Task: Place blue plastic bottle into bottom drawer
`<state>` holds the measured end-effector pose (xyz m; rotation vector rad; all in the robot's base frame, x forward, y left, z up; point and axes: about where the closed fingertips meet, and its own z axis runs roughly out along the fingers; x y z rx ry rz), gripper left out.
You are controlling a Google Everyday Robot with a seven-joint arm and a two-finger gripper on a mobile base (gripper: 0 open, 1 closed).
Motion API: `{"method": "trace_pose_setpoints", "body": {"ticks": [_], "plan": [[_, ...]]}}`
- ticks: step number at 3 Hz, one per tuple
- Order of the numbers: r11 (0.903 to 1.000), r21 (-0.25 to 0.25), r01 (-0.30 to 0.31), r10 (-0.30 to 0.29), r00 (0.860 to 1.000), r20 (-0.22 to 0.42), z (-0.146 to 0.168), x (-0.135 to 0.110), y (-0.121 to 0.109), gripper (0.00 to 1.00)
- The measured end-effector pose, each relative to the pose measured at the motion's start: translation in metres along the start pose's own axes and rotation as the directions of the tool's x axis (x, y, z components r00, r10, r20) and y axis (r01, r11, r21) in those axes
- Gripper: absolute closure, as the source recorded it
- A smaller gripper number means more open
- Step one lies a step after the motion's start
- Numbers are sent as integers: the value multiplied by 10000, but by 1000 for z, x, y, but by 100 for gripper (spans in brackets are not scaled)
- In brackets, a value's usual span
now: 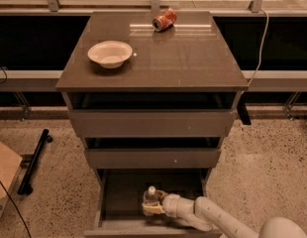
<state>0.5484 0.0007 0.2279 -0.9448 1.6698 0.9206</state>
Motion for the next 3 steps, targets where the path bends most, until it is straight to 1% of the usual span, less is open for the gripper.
{"method": "trace_pose_setpoints", "body": {"ticks": [1,2,3], "plan": [[9998,148,-129,130,9999,-85,4,15,-1,36],[9996,225,-168,172,9997,-159,9,21,-1,6],[9996,207,-171,174,9997,-152,9,21,-1,0]]}}
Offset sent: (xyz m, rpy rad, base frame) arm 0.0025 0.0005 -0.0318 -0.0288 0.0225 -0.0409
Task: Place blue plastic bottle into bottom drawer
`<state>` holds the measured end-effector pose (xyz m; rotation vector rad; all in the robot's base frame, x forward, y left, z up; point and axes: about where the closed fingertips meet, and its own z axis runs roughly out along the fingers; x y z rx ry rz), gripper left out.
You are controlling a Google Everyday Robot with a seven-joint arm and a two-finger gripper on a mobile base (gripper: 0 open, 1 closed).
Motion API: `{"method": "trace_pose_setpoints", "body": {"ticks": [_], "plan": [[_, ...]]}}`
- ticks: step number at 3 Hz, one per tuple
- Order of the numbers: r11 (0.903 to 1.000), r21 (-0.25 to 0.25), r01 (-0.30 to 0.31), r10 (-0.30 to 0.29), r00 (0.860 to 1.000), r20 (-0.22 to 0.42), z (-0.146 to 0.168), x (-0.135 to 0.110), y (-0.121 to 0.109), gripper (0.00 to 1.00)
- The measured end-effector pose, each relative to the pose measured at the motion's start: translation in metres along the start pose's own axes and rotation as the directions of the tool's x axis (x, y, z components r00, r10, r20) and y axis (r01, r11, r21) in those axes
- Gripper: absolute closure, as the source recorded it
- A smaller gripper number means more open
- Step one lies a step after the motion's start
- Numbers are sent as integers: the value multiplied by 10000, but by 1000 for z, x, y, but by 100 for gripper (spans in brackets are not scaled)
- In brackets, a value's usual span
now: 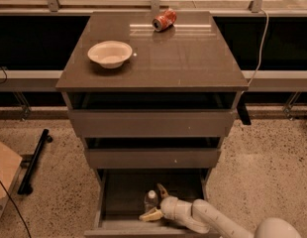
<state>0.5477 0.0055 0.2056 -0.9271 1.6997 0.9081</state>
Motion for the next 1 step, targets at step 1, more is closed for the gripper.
{"method": "trace_pose_setpoints", "body": {"ticks": [1], "plan": [[10000,0,0,0,10000,0,0,0,0,0]]}}
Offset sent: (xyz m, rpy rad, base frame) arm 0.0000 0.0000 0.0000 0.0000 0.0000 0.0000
